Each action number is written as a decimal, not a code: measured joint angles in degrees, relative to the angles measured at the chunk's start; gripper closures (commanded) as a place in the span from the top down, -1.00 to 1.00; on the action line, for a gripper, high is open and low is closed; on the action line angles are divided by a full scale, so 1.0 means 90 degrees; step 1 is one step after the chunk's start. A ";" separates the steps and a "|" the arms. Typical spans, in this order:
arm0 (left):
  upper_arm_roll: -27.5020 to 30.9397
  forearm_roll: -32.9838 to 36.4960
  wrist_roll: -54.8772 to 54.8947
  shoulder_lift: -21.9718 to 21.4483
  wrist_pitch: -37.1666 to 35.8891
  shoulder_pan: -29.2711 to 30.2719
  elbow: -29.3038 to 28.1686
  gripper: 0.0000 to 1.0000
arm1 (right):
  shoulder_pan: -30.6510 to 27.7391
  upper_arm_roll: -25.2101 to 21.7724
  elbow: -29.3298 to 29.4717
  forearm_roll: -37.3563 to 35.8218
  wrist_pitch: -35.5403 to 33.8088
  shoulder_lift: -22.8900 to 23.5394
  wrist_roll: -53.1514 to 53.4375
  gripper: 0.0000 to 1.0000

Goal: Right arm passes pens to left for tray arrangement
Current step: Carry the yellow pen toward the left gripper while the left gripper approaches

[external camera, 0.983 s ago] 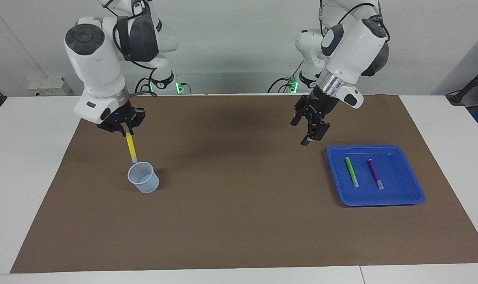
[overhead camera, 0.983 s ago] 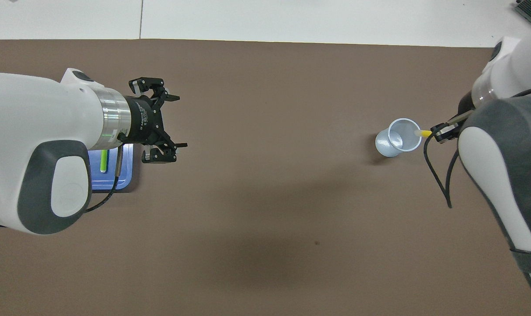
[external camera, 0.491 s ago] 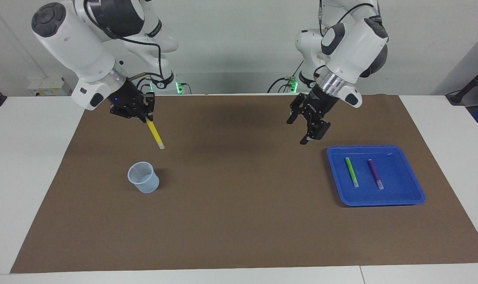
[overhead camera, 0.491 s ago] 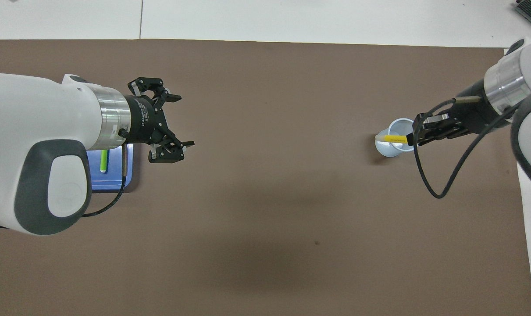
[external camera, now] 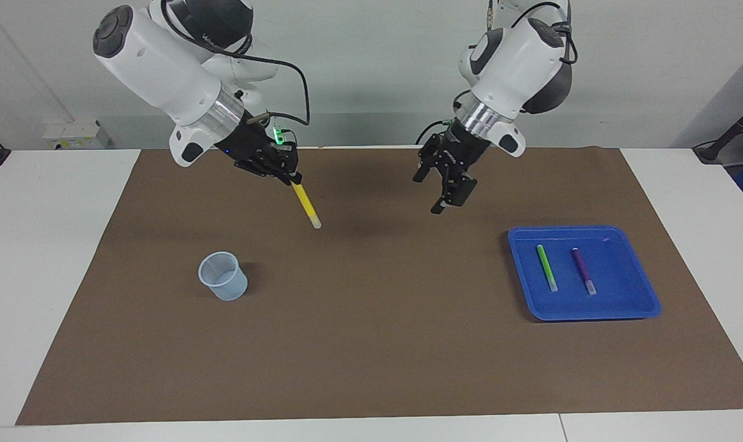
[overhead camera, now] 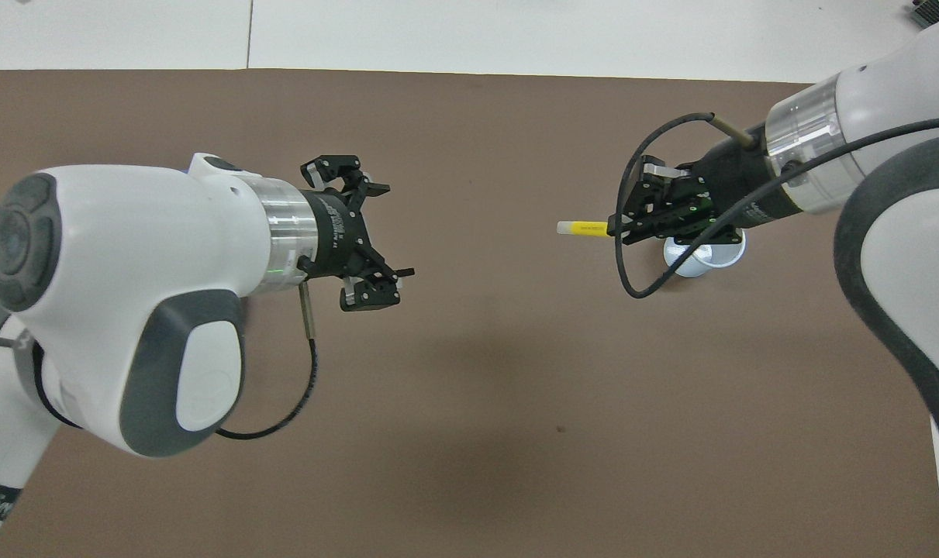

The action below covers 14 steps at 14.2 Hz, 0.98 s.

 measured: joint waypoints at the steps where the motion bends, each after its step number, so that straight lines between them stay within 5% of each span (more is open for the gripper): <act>1: -0.0003 -0.0001 -0.0257 0.0001 0.0223 -0.0156 0.0000 1.00 | 0.0109 0.0002 -0.0047 0.0111 0.0216 0.0001 0.0358 -0.79; 7: -0.0003 -0.0001 -0.0732 0.0062 0.1113 -0.0788 -0.0075 1.00 | 0.0757 0.0010 -0.0304 0.0260 0.1208 0.0003 0.2034 -0.80; 14: 0.0008 -0.0001 -0.0737 0.0457 0.1590 -0.1079 -0.0154 0.83 | 0.0798 -0.0007 -0.0341 0.0287 0.1249 0.0003 0.2297 -0.80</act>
